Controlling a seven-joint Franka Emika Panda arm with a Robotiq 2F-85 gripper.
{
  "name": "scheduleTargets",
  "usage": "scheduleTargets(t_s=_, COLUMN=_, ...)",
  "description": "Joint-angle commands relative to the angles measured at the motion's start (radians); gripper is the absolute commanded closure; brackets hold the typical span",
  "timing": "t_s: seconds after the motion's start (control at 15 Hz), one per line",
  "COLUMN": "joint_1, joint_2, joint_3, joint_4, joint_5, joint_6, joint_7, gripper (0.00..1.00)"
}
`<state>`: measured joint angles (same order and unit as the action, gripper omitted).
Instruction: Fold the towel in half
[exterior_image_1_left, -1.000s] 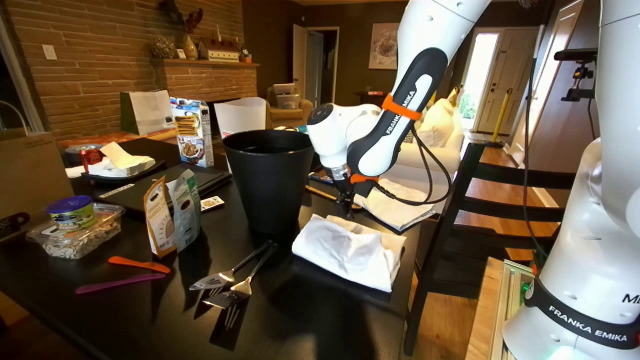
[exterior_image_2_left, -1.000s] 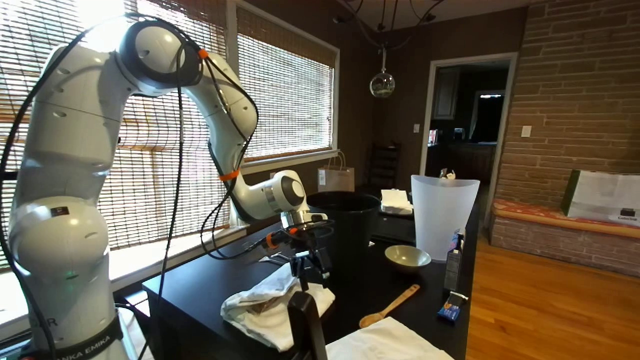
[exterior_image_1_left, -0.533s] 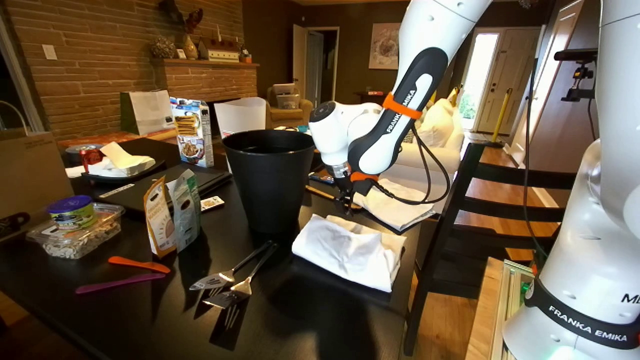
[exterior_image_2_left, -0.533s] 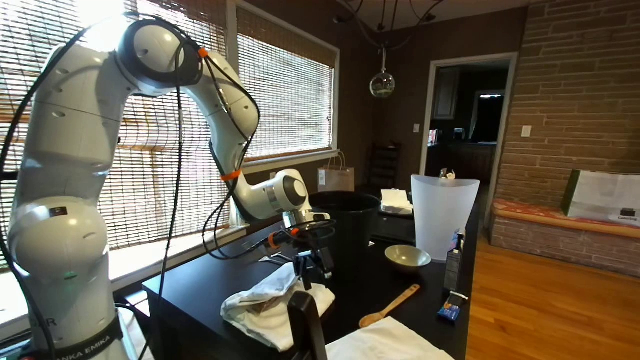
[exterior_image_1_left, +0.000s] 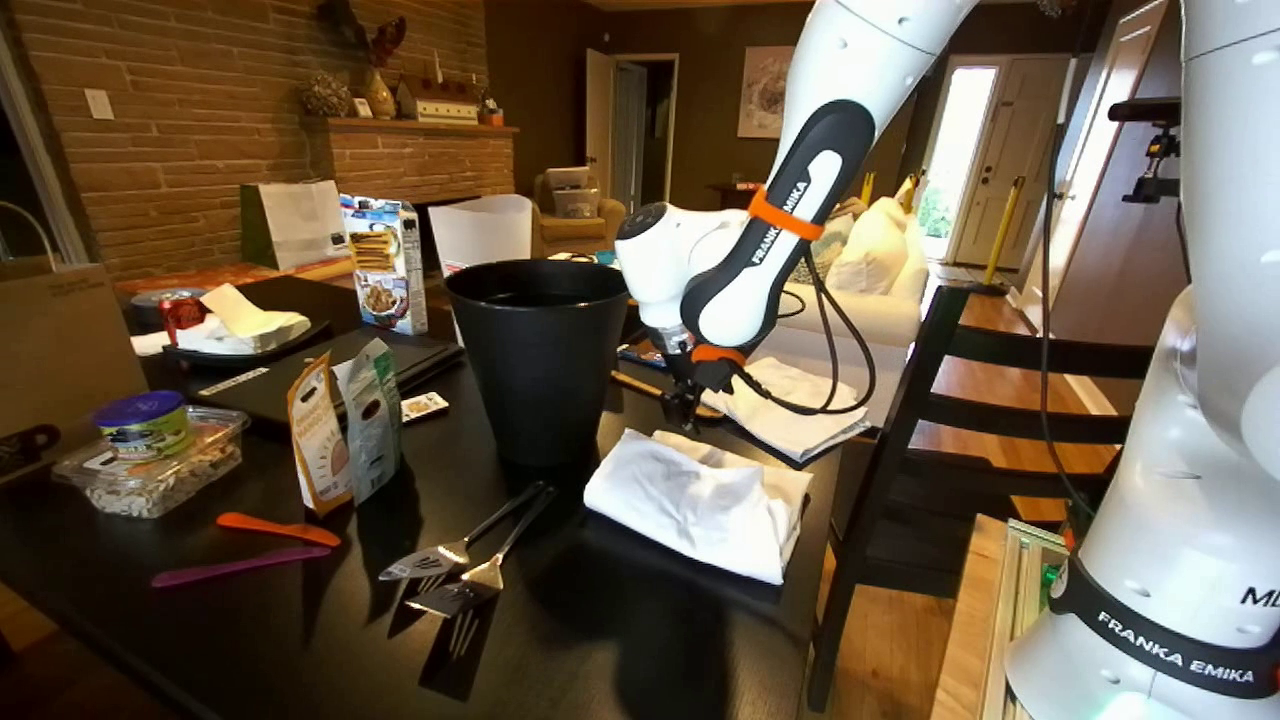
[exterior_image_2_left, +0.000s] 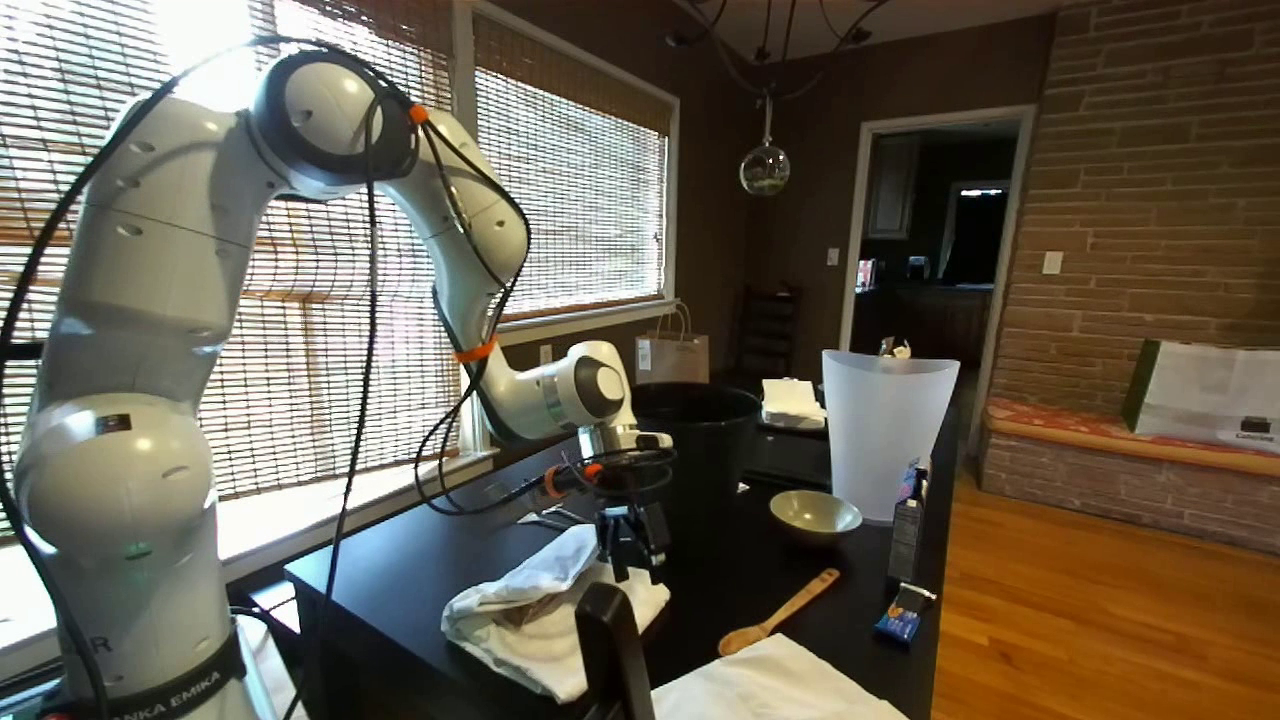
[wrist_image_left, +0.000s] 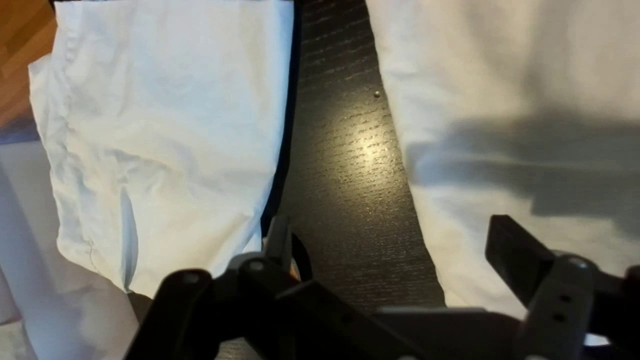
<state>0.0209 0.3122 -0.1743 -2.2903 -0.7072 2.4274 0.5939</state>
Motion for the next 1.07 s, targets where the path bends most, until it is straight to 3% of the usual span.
scheduleTargets(t_s=0.0, joint_1=-0.03, joint_2=0.049, joint_3=0.001, joint_4=0.052, joint_5=0.102, joint_6=0.009, joint_7=-0.018, gripper=0.0)
scheduleTargets(t_s=0.4, joint_1=-0.119, joint_2=0.103, joint_3=0.014, joint_4=0.085, joint_5=0.319, joint_6=0.057, joint_7=-0.342, gripper=0.0)
scheduleTargets(t_s=0.67, joint_1=-0.185, joint_2=0.124, joint_3=0.054, joint_4=0.115, joint_5=0.497, joint_6=0.022, joint_7=-0.585, gripper=0.0)
scheduleTargets(t_s=1.0, joint_1=-0.236, joint_2=0.138, joint_3=0.091, joint_4=0.137, joint_5=0.631, joint_6=-0.038, joint_7=-0.778, gripper=0.0)
